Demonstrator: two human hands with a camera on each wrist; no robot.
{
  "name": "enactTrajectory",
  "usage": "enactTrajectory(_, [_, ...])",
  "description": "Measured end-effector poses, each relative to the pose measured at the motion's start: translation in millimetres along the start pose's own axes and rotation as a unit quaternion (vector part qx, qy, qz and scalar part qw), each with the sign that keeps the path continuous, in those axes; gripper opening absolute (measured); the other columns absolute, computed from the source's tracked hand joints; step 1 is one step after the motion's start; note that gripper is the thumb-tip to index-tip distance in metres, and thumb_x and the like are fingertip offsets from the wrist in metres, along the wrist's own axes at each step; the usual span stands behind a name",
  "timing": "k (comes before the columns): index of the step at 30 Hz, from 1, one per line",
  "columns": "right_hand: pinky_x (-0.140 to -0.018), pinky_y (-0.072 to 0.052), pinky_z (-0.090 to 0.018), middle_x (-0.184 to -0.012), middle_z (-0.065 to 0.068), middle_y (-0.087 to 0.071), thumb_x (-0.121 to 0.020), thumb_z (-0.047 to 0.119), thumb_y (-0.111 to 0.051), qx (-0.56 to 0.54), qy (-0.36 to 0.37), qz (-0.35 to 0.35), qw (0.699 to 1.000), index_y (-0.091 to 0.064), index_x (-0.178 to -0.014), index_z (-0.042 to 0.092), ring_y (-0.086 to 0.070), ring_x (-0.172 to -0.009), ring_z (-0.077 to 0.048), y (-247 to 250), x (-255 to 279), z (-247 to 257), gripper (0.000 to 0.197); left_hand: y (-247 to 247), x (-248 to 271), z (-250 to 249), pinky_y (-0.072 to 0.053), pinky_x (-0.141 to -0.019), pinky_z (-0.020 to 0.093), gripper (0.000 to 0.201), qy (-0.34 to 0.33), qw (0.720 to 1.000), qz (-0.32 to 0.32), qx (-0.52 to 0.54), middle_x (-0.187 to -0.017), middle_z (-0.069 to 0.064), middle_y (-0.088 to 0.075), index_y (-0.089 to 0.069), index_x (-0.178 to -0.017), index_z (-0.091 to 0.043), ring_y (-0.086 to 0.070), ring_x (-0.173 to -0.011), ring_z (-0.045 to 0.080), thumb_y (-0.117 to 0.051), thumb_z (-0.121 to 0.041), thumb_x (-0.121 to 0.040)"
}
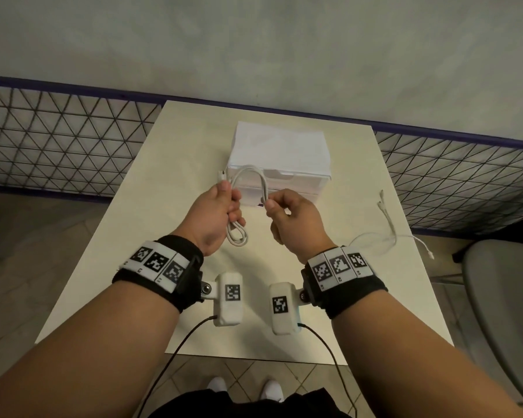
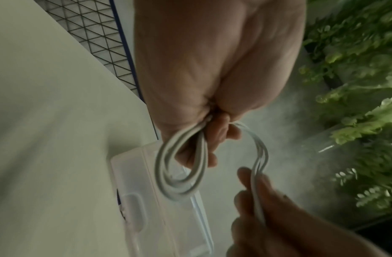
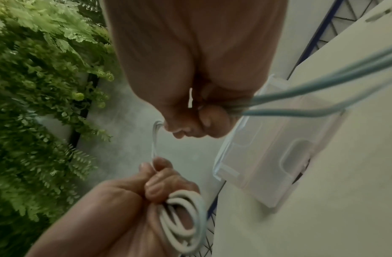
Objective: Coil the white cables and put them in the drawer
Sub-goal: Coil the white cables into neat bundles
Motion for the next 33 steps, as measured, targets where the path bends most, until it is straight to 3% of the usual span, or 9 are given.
enactTrajectory(6, [-0.04,-0.042,-0.023,-0.067,0.011,-0.07,-0.093,0.015,-0.052,-0.072,-0.021,-0.012,0.997,-0.06,-0.087,-0.001,-0.05,-0.037,-0.013,-3,-5,14,0.018,-15,8,11,-0.046,-0.07,0.033,0.044,-0.018,0.997,0.016,-0.078,-0.057,-0.006,-0.037,-0.059,-0.112,-0.008,-0.038,-0.05,0.009,-0.028,-0.037,-0.101])
enactTrajectory(12, [-0.072,-0.056,-0.031,-0.069,0.0,-0.07,-0.088,0.016,-0.06,-0.071,-0.044,-0.045,0.995,-0.068,-0.078,0.005,-0.069,-0.07,-0.015,-3,-9,16,0.017,-24,14,8,-0.046,-0.065,0.033,0.04,-0.022,0.992,0.015,-0.125,-0.066,0.0,-0.04,-0.056,-0.107,-0.005,-0.036,-0.054,0.013,-0.029,-0.034,-0.101])
enactTrajectory(15, [-0.062,-0.052,-0.032,-0.065,-0.005,-0.069,-0.087,0.017,-0.063,-0.071,-0.051,-0.054,0.995,-0.068,-0.071,0.014,-0.064,-0.059,-0.017,-2,-10,17,0.016,-27,15,7,-0.044,-0.069,0.038,0.042,-0.021,0.987,0.013,-0.157,-0.077,0.004,-0.053,-0.056,-0.11,-0.004,-0.041,-0.053,0.013,-0.029,-0.035,-0.101])
enactTrajectory(18, [-0.064,-0.058,-0.038,-0.066,-0.014,-0.068,-0.085,0.014,-0.066,-0.096,-0.063,-0.048,0.992,-0.068,-0.072,0.013,-0.064,-0.056,-0.028,-3,-10,19,0.014,-25,14,8,-0.043,-0.067,0.034,0.042,-0.009,0.985,0.027,-0.169,-0.072,0.012,-0.053,-0.06,-0.099,-0.009,-0.043,-0.059,0.018,-0.028,-0.038,-0.101])
enactTrajectory(20, [-0.06,-0.057,-0.033,-0.063,-0.01,-0.065,-0.085,0.012,-0.066,-0.125,-0.075,-0.034,0.989,-0.068,-0.077,0.008,-0.061,-0.049,-0.019,-4,-9,21,0.009,-22,14,7,-0.046,-0.064,0.026,0.045,-0.005,0.982,0.033,-0.188,-0.073,0.011,-0.061,-0.063,-0.096,-0.012,-0.051,-0.067,0.019,-0.027,-0.039,-0.101])
enactTrajectory(22, [-0.06,-0.058,-0.031,-0.064,-0.008,-0.066,-0.085,0.011,-0.067,-0.129,-0.075,-0.029,0.988,-0.069,-0.082,0.003,-0.061,-0.048,-0.014,-4,-9,22,0.008,-21,13,6,-0.044,-0.064,0.022,0.049,-0.009,0.979,0.046,-0.2,-0.089,0.006,-0.069,-0.065,-0.106,-0.01,-0.059,-0.073,0.013,-0.025,-0.039,-0.101])
enactTrajectory(26, [-0.055,-0.056,-0.027,-0.063,-0.006,-0.066,-0.083,0.01,-0.067,-0.116,-0.069,-0.042,0.99,-0.068,-0.08,0.003,-0.06,-0.045,-0.012,-3,-11,21,0.008,-24,17,3,-0.044,-0.058,0.016,0.044,-0.012,0.978,0.057,-0.202,-0.068,-0.009,-0.063,-0.064,-0.093,-0.014,-0.055,-0.058,0.002,-0.026,-0.035,-0.102])
enactTrajectory(30, [-0.047,-0.047,-0.013,-0.059,0.0,-0.063,-0.084,0.012,-0.067,-0.062,-0.035,-0.055,0.996,-0.064,-0.071,0.012,-0.055,-0.04,0.002,-4,-11,22,0.013,-26,16,7,-0.05,-0.085,0.04,0.038,0.009,0.981,0.056,-0.185,-0.091,0.002,-0.062,-0.061,-0.098,-0.013,-0.054,-0.082,0.017,-0.029,-0.033,-0.101])
enactTrajectory(33, [-0.053,-0.047,-0.011,-0.058,0.004,-0.06,-0.083,0.015,-0.068,-0.06,-0.022,-0.063,0.996,-0.061,-0.066,0.019,-0.056,-0.045,0.005,-7,-10,18,0.019,-21,15,9,-0.047,-0.097,0.046,0.038,0.02,0.977,0.072,-0.202,-0.119,0.007,-0.062,-0.059,-0.11,-0.015,-0.057,-0.109,0.023,-0.033,-0.04,-0.099])
Point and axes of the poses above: each hand's wrist, its own x-axis away from the middle knuckle, its own y-axis out of the back of the hand, z = x × y, the point moved 4 cm from there along -x, towards the middle knuckle
